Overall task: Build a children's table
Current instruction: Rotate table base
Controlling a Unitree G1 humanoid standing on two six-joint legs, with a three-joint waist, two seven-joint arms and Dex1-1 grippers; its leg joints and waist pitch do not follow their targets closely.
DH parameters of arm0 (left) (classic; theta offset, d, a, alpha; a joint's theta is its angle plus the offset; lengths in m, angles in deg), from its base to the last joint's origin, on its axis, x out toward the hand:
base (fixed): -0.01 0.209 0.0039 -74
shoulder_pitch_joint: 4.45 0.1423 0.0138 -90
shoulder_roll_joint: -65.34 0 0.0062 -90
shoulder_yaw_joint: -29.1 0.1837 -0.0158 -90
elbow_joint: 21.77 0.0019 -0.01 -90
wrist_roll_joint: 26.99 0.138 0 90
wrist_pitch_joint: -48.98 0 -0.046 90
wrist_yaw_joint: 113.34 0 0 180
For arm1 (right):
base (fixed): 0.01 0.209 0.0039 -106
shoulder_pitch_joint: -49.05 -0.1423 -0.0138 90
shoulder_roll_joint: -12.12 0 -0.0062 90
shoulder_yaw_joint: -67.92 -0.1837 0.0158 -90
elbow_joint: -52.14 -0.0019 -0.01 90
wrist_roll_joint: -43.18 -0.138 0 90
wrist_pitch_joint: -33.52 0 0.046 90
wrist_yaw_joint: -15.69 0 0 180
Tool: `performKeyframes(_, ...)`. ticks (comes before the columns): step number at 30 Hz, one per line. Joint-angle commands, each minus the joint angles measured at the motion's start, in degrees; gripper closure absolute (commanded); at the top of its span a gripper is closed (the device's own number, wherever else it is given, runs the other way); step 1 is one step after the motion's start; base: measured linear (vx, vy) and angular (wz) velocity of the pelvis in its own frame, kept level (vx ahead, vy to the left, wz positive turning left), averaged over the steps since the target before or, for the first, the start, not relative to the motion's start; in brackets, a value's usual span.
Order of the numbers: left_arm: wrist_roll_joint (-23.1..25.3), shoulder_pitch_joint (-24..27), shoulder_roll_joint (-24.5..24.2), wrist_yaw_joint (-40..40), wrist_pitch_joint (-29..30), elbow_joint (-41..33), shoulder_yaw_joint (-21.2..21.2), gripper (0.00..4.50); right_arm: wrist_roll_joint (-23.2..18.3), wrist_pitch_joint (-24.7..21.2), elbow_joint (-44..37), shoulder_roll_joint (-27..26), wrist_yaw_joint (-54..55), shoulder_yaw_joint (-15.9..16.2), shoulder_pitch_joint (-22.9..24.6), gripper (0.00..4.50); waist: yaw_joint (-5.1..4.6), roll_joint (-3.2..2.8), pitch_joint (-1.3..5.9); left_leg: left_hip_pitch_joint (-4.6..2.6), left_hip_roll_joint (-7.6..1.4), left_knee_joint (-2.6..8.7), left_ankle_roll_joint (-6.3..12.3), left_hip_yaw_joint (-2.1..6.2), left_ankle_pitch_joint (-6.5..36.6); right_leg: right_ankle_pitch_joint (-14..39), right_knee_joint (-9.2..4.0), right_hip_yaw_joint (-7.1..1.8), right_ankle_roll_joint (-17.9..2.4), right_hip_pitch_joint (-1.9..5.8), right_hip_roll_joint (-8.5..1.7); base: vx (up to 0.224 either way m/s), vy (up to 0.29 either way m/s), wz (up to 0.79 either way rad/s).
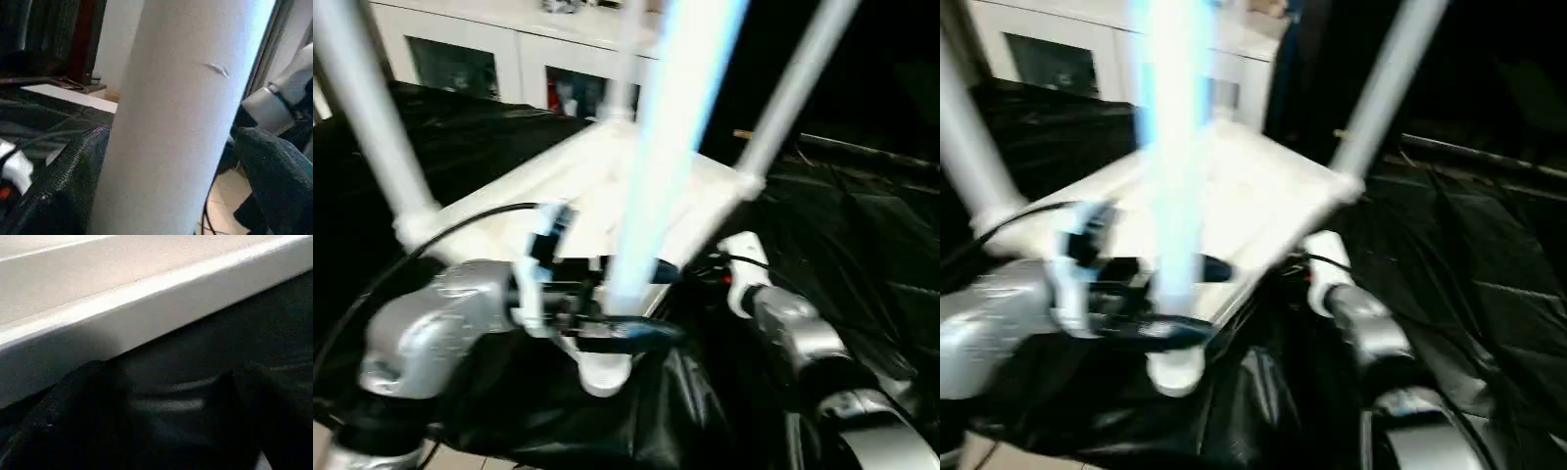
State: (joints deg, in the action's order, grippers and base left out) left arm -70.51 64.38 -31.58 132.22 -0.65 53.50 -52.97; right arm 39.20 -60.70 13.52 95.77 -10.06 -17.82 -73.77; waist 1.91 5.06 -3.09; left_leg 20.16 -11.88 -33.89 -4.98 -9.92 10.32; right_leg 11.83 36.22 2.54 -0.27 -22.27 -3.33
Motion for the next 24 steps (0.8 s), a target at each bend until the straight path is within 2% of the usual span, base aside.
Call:
performKeyframes(1,4.0,-1.6,1.1,-1.8,-2.6,1.7,2.3,0.0,0.4,1.2,1.1,-1.3,-1.1,1.2,-1.9,0.03,0.59,-0.62,3.07,0.29,-1.09,4.3,-3.37,0.31,15.0,17.6,-4.86,-2.49,-8.1,2.1,-3.82,0.0,0.0,0.0)
performKeyframes(2,6.6,-2.2,2.2,-3.4,-5.0,3.3,3.0,0.0,0.6,1.5,1.6,-1.7,-1.0,1.2,-2.3,0.03,0.59,-0.72,3.19,0.33,-1.13,4.26,-3.06,0.26,13.8,15.4,-4.73,-2.5,-8.5,2.13,-3.75,0.0,0.0,0.0)
performKeyframes(3,8.3,-2.6,2.8,-4.3,-6.6,4.5,3.5,0.0,0.5,1.7,1.6,-2.0,-1.4,1.2,-2.4,0.03,0.75,-0.85,3.46,0.02,-1.06,3.93,-2.69,0.03,12.1,11.4,-4.43,-2.6,-9.2,2.11,-3.69,0.0,0.0,0.0)
performKeyframes(4,9.9,-3.1,3.3,-5.0,-8.3,5.7,3.9,0.0,0.2,2.2,1.8,-2.4,-2.3,1.0,-2.6,0.03,0.73,-0.87,3.63,0.33,-1.06,3.89,-1.9,0.04,10.2,7.4,-4.09,-2.59,-9.9,2.37,-3.62,0.0,0.0,0.0)
performKeyframes(6,12.2,-4.0,4.0,-6.1,-10.7,7.6,4.9,0.0,-0.2,3.0,2.2,-3.3,-4.3,1.1,-3.0,0.03,0.84,-1.0,3.89,0.51,-1.02,3.73,-1.29,-0.03,7.2,1.8,-3.42,-2.47,-11.1,2.6,-3.55,0.0,0.0,0.0)
performKeyframes(9,14.3,-5.0,5.2,-7.8,-12.9,9.7,5.8,0.0,0.3,3.8,2.3,-4.0,-6.3,2.0,-2.9,0.03,0.92,-1.08,3.9,0.38,-1.06,3.62,-0.07,-0.18,6.1,-1.9,-3.22,-2.38,-13.1,2.52,-3.47,0.0,0.0,0.0)
performKeyframes(12,16.2,-5.5,5.8,-9.0,-14.5,11.1,6.0,0.0,1.0,4.7,3.3,-4.1,-5.4,2.0,-3.3,0.03,0.97,-1.02,3.67,0.33,-1.18,3.75,-0.32,-0.14,8.1,1.1,-3.55,-2.38,-13.2,2.53,-3.72,0.0,0.0,0.0)
performKeyframes(13,19.3,-6.0,6.0,-10.5,-17.1,13.1,6.5,0.0,1.5,5.4,4.2,-3.8,-3.3,1.5,-3.7,0.03,0.95,-1.07,3.56,0.16,-1.21,3.85,-1.03,-0.13,10.0,4.7,-3.87,-2.36,-12.7,2.32,-3.75,0.0,0.0,0.0)
performKeyframes(14,21.0,-6.4,5.7,-11.7,-17.9,14.5,6.7,0.0,1.5,5.7,4.5,-3.4,-2.6,1.0,-3.8,0.03,0.96,-0.95,3.49,0.15,-1.24,3.88,-1.15,-0.08,10.5,5.8,-4.05,-2.37,-12.4,2.26,-3.75,0.0,0.0,0.0)
performKeyframes(15,25.1,-7.1,4.7,-13.9,-20.6,17.5,7.3,0.0,1.1,6.4,4.5,-2.3,-1.4,-0.3,-4.0,0.03,1.15,-1.06,3.43,-0.07,-1.24,3.9,-1.44,-0.09,11.5,7.8,-4.22,-2.4,-11.6,2.08,-3.75,0.0,0.0,0.0)
performKeyframes(17,26.4,-7.3,4.3,-14.6,-21.6,18.4,7.5,0.0,1.0,6.6,4.4,-1.9,-1.1,-0.7,-4.1,0.03,1.26,-0.95,3.28,0.11,-1.24,4.09,-1.97,0.07,13.2,11.7,-4.53,-2.39,-10.1,2.06,-3.87,0.0,0.0,0.0)
performKeyframes(20,26.2,-6.7,3.7,-13.7,-23.2,18.6,6.4,0.0,0.3,6.8,1.5,0.9,-2.4,-2.2,-3.0,0.03,1.46,-0.76,3.28,-0.1,-1.22,4.03,-2.23,0.05,14.3,14.4,-4.73,-2.41,-9.2,1.76,-3.83,0.0,0.0,0.0)
performKeyframes(22,22.9,-3.9,2.2,-9.5,-21.6,14.7,5.6,0.0,-0.3,5.4,-5.0,4.7,-7.3,-2.4,0.1,0.03,2.05,-0.46,3.29,0.04,-1.27,3.95,-1.77,-0.03,12.9,12.7,-4.65,-2.46,-8.9,1.96,-3.77,0.0,0.0,0.0)
performKeyframes(23,22.8,-3.7,1.9,-9.1,-21.7,14.5,5.6,0.0,-0.4,5.2,-5.5,5.1,-7.9,-2.3,0.4,0.03,2.34,-0.51,3.41,0.05,-1.4,3.9,-1.49,-0.01,12.2,11.4,-4.43,-2.5,-8.9,2.01,-3.91,0.0,0.0,0.0)
performKeyframes(24,22.2,-2.5,0.5,-7.1,-21.4,13.6,5.8,0.0,-1.0,4.3,-8.4,6.8,-11.5,-2.0,2.0,0.03,2.31,-0.69,3.4,0.14,-1.23,3.96,-0.99,-0.08,11.7,10.0,-4.34,-2.42,-9.3,1.96,-3.59,0.0,0.0,0.0)
